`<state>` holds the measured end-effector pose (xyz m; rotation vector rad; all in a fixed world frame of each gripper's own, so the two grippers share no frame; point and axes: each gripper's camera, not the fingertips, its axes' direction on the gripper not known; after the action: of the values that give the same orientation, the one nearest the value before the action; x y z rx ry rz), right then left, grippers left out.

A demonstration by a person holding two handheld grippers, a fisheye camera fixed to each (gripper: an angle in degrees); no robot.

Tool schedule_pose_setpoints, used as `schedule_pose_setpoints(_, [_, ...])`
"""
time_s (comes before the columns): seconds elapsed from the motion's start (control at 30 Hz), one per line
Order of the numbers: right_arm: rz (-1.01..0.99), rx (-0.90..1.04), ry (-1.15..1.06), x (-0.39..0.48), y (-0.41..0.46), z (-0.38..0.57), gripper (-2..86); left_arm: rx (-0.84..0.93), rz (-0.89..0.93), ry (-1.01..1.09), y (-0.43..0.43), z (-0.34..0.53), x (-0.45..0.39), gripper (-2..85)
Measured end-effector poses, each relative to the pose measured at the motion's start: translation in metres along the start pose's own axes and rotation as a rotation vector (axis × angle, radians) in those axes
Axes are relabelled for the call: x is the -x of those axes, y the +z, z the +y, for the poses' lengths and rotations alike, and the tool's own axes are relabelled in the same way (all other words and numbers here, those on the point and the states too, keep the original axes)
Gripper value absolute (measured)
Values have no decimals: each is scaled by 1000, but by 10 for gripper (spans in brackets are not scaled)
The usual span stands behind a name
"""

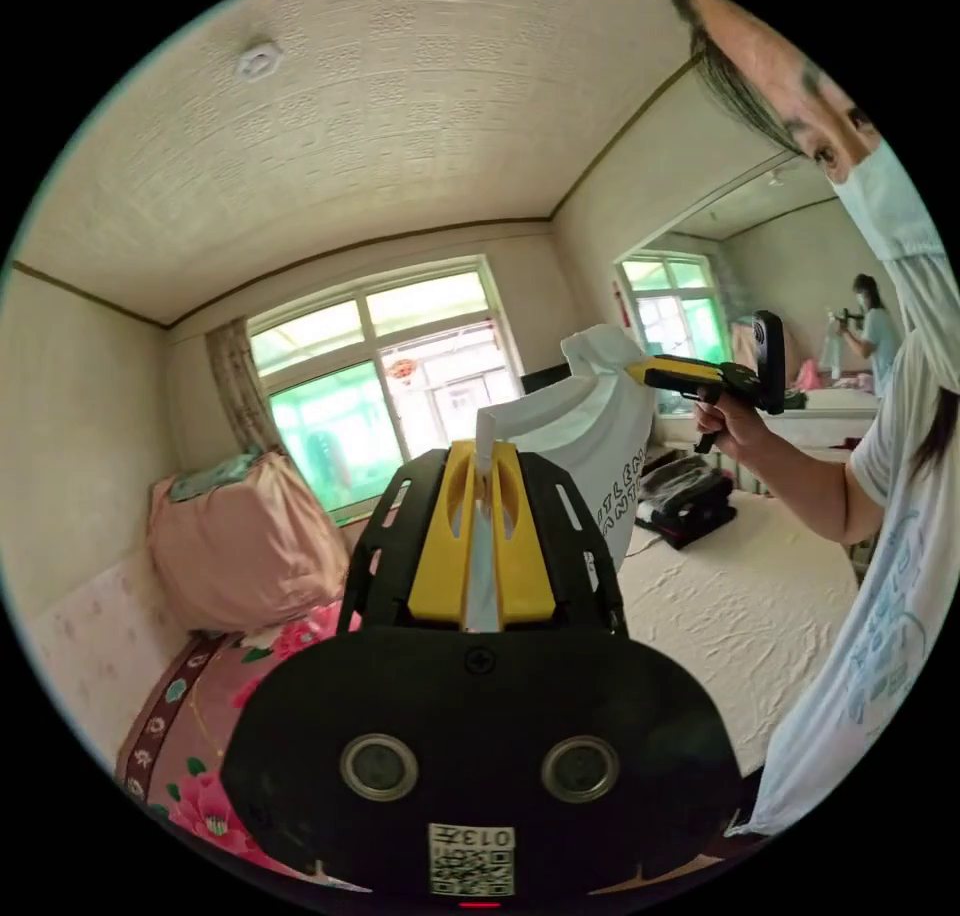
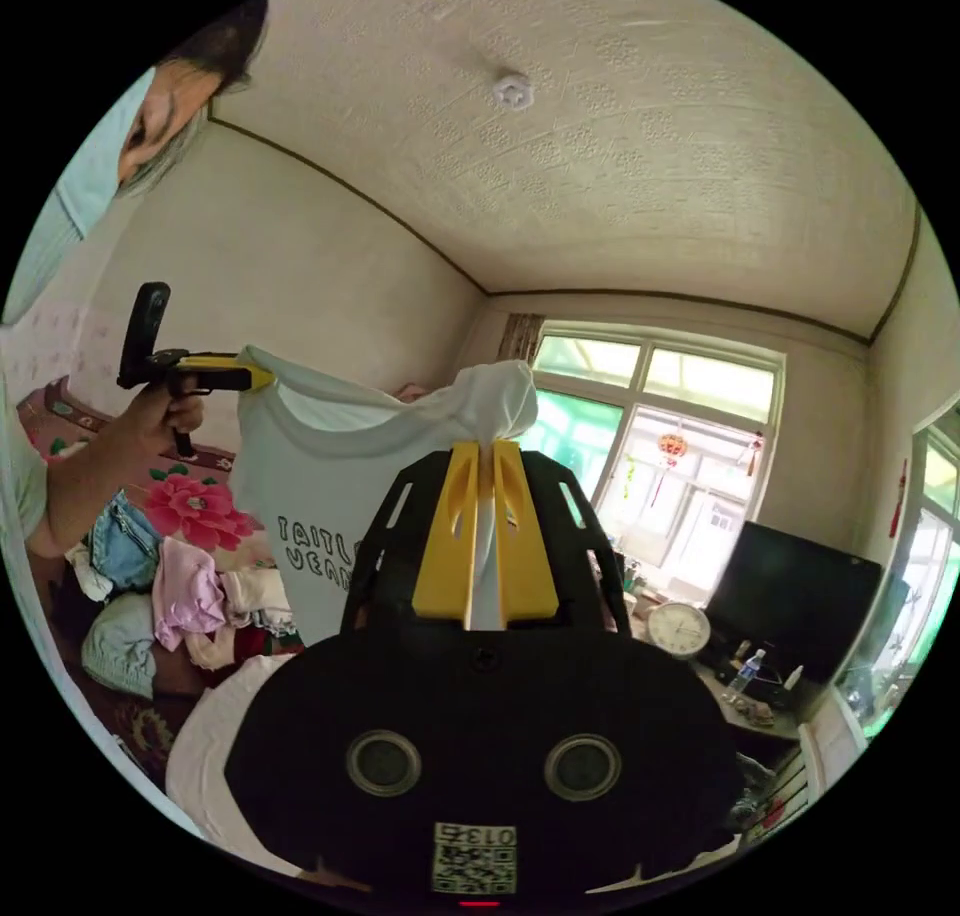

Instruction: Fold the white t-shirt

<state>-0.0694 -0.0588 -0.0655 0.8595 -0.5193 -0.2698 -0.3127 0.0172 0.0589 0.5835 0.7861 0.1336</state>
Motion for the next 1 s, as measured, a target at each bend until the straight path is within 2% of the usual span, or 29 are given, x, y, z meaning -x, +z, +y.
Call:
schedule_pose_setpoints(0.1, [30,115,62,-42,-63,8,19,15,129,67,32,-22,-49,7])
schedule_pose_setpoints(0.2, [60,261,196,-86,-111,34,20,104,270,114,98,-30,-97,8])
schedule_pose_setpoints(0.27, [134,357,233,-106,-130,59,20,179,448,65,176,-23,-132,8])
schedule_pose_setpoints(0.43, [319,614,313,-179,-168,128,23,293,738,-17,352,-9,-217,9])
schedule_pose_setpoints(0.53, [468,603,315,-216,-219,123,23,224,867,-37,419,-34,-268,9])
schedule_pose_setpoints(0.6, [609,544,197,-220,-264,89,23,122,896,10,434,-58,-291,9])
schedule_pose_setpoints(0.67, [658,491,120,-212,-293,61,24,-4,916,54,441,-84,-306,9])
schedule_pose_setpoints(0.73, [612,446,79,-198,-313,39,25,-51,907,80,446,-90,-306,8])
schedule_pose_setpoints(0.87, [346,375,118,-153,-317,28,26,-25,910,42,476,-49,-274,8])
schedule_pose_setpoints(1.0, [287,532,74,-78,-249,74,28,138,851,-21,512,36,-236,9])
